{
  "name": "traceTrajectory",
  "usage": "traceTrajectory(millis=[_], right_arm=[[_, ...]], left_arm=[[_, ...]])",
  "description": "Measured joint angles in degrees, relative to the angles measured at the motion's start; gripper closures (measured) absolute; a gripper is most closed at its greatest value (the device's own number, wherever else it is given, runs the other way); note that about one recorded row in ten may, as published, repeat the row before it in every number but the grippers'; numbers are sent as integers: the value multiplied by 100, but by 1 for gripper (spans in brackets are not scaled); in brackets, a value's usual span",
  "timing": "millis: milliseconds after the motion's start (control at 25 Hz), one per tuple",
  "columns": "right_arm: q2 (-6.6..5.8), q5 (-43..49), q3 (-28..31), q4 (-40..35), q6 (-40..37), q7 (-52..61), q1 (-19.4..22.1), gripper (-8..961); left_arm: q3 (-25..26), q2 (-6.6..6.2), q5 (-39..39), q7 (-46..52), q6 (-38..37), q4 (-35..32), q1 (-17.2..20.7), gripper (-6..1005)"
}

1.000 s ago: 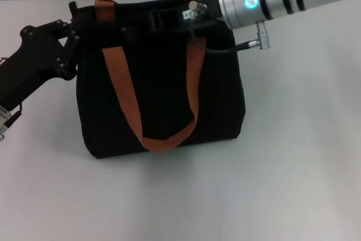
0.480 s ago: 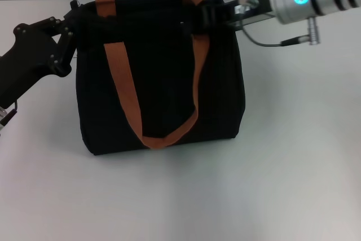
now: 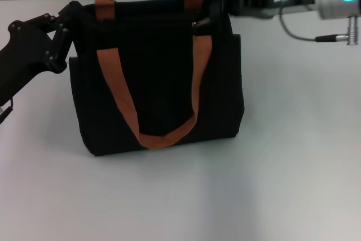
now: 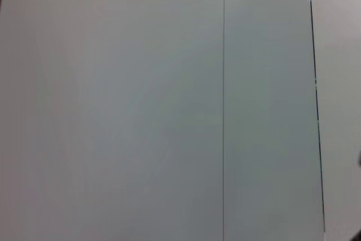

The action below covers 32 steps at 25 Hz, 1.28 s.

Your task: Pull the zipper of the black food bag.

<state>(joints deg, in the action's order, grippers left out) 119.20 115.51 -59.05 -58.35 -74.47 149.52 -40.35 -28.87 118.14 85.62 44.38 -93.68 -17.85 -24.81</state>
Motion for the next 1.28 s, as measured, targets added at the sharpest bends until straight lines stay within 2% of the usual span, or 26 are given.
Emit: traceTrajectory(millis=[40, 80, 120, 160, 200, 240, 320, 400, 440, 520, 560, 640, 720, 800, 880, 920, 1000, 1280], right_arm=[[0, -678, 212, 69, -55, -622, 233, 957], [0, -678, 212, 69, -55, -622, 233, 931], [-5, -1546, 354, 256, -138, -1382, 473, 905], [-13, -2008, 410, 403, -237, -1856, 589, 879], [-13, -2008, 410, 403, -237, -1856, 589, 852], [-17, -2394, 456, 540, -341, -2227, 682, 826], [-32, -3243, 721, 1055, -952, -3635, 894, 782], [-39, -3361, 819, 1227, -1178, -4078, 933, 747], [-59, -3483, 1009, 1600, -1691, -5087, 1001, 729], [-99, -3490, 1108, 1998, -2125, -6067, 1054, 693], [-99, -3490, 1108, 1998, -2125, -6067, 1054, 675], [-143, -3475, 1110, 2336, -2442, -6881, 1120, 640], [-188, -3265, 1070, 2699, -2953, -8098, 1237, 604], [-188, -3082, 1065, 2764, -3136, -8492, 1294, 485], [-139, -2270, 1063, 2790, -3491, -9272, 1469, 366], [-139, -2270, 1063, 2790, -3491, -9272, 1469, 328], [-121, -1571, 1062, 2822, -3486, -9527, 1509, 253], [-103, -965, 1063, 2992, -3193, -9720, 1526, 254]], left_arm=[[1, -1, -1, 3, 16, 0, -5, 970], [1, -1, -1, 3, 16, 0, -5, 970], [1, -2, -1, 12, 24, 0, -7, 970], [1, -2, -1, 26, 31, 0, -11, 970], [1, -3, -2, 62, 35, 0, -17, 969], [0, -5, -1, 95, 37, 0, -22, 969], [-8, -11, 13, 216, 41, -6, -39, 969], [-17, -11, 23, 251, 43, -9, -42, 969], [-37, -11, 38, 354, 47, -28, -46, 969], [-50, -11, 40, 468, 51, -62, -48, 969], [-50, -11, 40, 468, 51, -62, -48, 969], [-70, -11, 44, 579, 51, -79, -49, 969], [-114, -33, 49, 675, 50, -84, -42, 969], [-163, -68, 51, 743, 53, -89, -18, 969], [-204, -106, 76, 813, 87, -89, 6, 968], [-204, -106, 76, 813, 87, -89, 6, 968], [-237, -149, 179, 900, 120, -89, 19, 968], [-258, -176, 355, 1135, 182, -185, 27, 968]])
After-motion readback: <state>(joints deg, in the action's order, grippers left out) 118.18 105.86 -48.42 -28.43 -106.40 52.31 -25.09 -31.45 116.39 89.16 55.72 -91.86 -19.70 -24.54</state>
